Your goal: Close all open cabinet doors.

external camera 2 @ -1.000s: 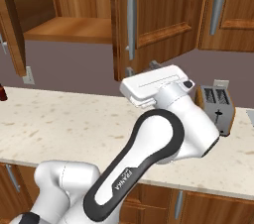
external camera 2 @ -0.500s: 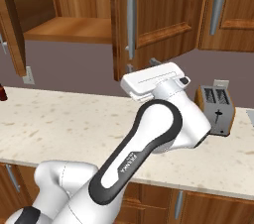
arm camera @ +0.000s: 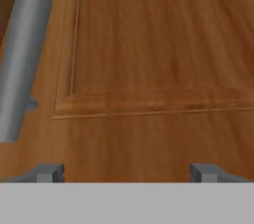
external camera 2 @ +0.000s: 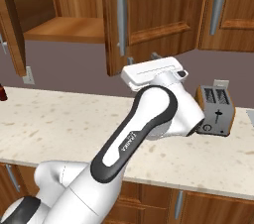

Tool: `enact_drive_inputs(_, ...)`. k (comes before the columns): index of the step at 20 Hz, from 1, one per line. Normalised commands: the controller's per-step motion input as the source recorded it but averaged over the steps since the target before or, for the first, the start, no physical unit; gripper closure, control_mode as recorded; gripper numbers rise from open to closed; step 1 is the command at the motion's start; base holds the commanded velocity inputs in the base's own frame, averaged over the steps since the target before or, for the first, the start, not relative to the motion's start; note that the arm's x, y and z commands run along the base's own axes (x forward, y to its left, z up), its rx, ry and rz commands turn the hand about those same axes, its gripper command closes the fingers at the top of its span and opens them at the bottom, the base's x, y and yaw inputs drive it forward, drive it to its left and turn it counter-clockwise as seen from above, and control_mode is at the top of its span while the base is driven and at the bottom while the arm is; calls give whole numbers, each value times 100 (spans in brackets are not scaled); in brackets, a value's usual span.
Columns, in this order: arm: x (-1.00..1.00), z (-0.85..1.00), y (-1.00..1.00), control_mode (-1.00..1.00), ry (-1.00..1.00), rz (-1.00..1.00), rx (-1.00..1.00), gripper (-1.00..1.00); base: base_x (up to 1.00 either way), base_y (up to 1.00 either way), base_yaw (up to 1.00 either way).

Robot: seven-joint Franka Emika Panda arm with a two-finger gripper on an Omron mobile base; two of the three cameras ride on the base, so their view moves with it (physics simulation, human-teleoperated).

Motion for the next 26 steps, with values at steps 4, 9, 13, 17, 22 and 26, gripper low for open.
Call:
enact_drive_inputs(4,19,0,18,-100,0,-15,0,-100,0,0,0)
enact_drive_inputs(9,20,0,26,-100,0,-19,0,-100,0,0,0)
enact_drive_inputs(13,31,0,42,-100,2,-22,0,-100,0,0,0)
enact_drive_inputs(17,38,0,42,-100,3,-20,0,-100,0,0,0)
enact_drive_inputs(22,38,0,31,-100,2,-18,0,-100,0,0,0)
enact_drive_inputs(26,38,0,16,-100,1,-14,0,-100,0,0,0)
